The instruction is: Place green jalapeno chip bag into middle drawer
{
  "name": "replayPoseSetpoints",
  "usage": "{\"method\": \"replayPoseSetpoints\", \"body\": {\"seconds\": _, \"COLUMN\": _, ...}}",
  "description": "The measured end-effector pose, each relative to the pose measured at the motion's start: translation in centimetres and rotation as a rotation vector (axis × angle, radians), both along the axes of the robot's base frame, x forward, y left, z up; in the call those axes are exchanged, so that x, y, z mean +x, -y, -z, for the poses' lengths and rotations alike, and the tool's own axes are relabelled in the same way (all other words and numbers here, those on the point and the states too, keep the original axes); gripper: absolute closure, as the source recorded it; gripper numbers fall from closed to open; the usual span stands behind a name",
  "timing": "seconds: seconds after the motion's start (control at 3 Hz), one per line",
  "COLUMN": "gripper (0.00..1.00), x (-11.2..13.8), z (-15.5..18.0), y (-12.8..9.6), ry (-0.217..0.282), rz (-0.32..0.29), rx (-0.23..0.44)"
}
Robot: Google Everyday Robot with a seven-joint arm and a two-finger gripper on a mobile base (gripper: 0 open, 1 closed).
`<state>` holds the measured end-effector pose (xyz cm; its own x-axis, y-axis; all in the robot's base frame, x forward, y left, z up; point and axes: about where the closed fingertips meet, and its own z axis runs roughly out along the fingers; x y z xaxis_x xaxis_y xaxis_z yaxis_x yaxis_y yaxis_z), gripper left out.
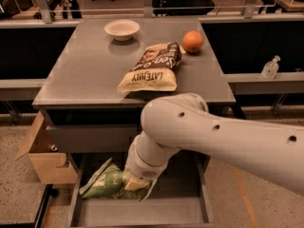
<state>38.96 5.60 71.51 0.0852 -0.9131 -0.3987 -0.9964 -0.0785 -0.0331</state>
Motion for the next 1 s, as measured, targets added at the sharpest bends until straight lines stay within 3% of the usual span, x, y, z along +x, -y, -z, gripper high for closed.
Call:
{"method": "replayPoseSetpoints", "body": {"seconds": 0.33, "gripper": 1.0, "x": -0.8, "z": 5.0, "y": 0.2, "ry": 0.031, "rz": 0.02, "rx": 0.029}}
{"method": "replayPoseSetpoints", "body": {"seconds": 0.67, "gripper": 1.0, "x": 0.7, "z": 4.8, "y": -0.8, "ry": 0.095, "rz": 0.046, "rx": 0.076}}
{"method": "replayPoseSetpoints", "body": {"seconds": 1.0, "gripper": 1.0, "x": 0.7, "z": 5.0, "y": -0.7, "ry": 0.097, "rz": 0.053, "rx": 0.08}}
